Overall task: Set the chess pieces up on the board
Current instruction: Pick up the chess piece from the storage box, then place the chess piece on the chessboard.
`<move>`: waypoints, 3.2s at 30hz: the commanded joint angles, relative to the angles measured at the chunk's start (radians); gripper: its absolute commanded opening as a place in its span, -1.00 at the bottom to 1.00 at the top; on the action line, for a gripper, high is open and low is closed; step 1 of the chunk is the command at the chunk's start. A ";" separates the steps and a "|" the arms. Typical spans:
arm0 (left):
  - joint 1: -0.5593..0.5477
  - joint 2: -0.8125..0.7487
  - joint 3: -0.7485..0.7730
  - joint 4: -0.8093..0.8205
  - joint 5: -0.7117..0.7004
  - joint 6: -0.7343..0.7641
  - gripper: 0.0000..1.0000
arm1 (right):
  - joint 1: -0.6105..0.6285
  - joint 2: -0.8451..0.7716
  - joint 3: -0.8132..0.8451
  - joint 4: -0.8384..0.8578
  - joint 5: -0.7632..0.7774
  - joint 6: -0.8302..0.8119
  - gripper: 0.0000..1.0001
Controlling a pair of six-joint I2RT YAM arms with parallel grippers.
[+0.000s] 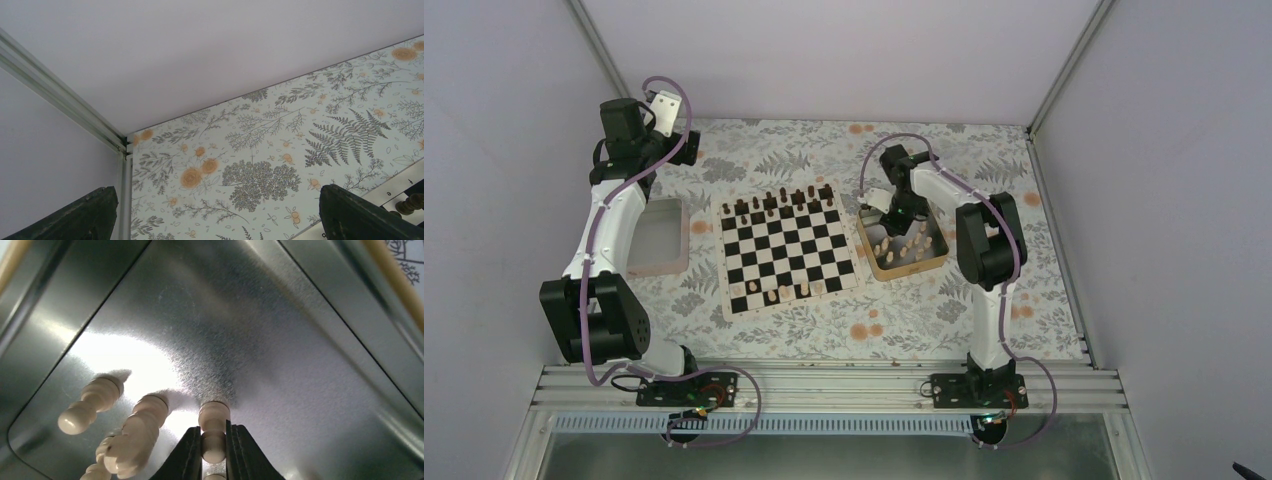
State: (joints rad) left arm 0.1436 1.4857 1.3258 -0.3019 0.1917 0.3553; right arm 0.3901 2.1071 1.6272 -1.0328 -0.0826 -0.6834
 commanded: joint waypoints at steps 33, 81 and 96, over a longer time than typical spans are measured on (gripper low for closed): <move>0.001 -0.007 0.017 0.011 0.011 -0.007 1.00 | 0.615 0.270 0.632 -0.159 0.026 -0.006 -0.80; 0.000 -0.007 0.007 0.023 0.015 -0.001 1.00 | 0.672 0.374 0.625 -0.124 -0.034 -0.038 -0.56; 0.000 -0.012 0.010 0.017 0.019 0.004 1.00 | 0.605 0.147 0.584 -0.135 0.012 -0.015 -0.49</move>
State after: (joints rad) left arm 0.1436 1.4857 1.3258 -0.3016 0.1936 0.3553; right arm 1.0374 2.4084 2.2341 -1.1606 -0.0963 -0.7086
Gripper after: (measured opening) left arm 0.999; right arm 0.251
